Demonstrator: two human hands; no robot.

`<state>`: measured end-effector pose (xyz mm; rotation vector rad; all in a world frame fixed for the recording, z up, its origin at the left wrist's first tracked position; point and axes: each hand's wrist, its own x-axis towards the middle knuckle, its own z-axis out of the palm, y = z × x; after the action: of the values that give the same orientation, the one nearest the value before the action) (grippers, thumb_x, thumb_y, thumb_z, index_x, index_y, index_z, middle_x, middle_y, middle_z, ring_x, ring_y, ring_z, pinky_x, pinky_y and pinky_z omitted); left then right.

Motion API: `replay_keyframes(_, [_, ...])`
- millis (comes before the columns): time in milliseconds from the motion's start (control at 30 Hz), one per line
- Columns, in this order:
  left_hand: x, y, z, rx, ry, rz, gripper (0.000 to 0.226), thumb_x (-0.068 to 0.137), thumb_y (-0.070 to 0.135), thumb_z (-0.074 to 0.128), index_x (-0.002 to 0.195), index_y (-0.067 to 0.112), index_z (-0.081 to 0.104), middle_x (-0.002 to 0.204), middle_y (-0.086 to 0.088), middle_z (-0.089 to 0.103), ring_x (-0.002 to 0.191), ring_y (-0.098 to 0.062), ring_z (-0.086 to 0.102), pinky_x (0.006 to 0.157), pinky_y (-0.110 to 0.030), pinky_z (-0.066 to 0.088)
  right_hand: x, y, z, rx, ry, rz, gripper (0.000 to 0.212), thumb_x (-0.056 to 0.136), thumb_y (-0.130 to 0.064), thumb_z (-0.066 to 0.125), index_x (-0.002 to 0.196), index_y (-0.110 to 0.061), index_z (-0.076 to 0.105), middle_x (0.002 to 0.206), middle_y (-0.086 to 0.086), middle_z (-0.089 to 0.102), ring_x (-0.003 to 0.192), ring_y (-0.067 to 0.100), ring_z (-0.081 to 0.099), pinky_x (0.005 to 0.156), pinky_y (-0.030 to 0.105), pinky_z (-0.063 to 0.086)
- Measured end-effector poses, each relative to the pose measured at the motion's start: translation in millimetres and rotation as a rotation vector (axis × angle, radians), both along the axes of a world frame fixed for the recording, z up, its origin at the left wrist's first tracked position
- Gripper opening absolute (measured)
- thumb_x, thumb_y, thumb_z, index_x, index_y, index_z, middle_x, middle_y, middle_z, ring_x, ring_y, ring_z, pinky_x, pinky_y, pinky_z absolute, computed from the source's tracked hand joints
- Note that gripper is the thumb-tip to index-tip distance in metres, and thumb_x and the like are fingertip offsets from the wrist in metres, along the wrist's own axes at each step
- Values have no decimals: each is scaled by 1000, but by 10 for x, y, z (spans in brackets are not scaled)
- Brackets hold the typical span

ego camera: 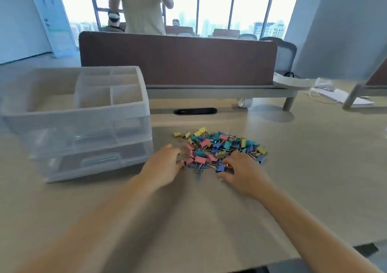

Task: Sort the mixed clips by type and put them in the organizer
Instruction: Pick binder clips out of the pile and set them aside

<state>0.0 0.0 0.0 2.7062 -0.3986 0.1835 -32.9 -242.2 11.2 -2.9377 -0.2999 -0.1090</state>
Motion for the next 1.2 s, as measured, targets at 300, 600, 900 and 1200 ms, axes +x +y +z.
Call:
replay_keyframes(300, [64,-100,-91,40,12,-12,16,92,35,64,101,22,61,94,5,49,82,-16,53,76,-35,47,127,43,-176,29,-53,-24,31,94,-47,56,113,-24,58,110,-7,51,109,14,50,87,31,47])
replay_keyframes(600, [-136,-74,7,-49,-6,1,17,89,40,66,92,25,60,92,11,55,83,-10,55,76,-33,49,156,-2,-166,134,-61,28,28,93,-43,61,112,-23,57,111,-6,55,102,13,53,86,29,48])
replay_keyframes(900, [-661,-90,6,-5,164,-288,29,77,54,73,87,28,64,86,13,55,82,-6,52,78,-32,47,-319,94,-133,159,104,221,28,89,-47,64,110,-30,56,109,-12,49,96,7,50,85,25,46])
replay_keyframes(1200, [-629,-123,-6,23,206,-335,37,74,59,73,97,31,64,91,16,56,85,-3,53,77,-27,47,-437,149,-180,206,53,172,41,92,-41,63,129,-25,54,122,-9,49,104,7,52,93,22,45])
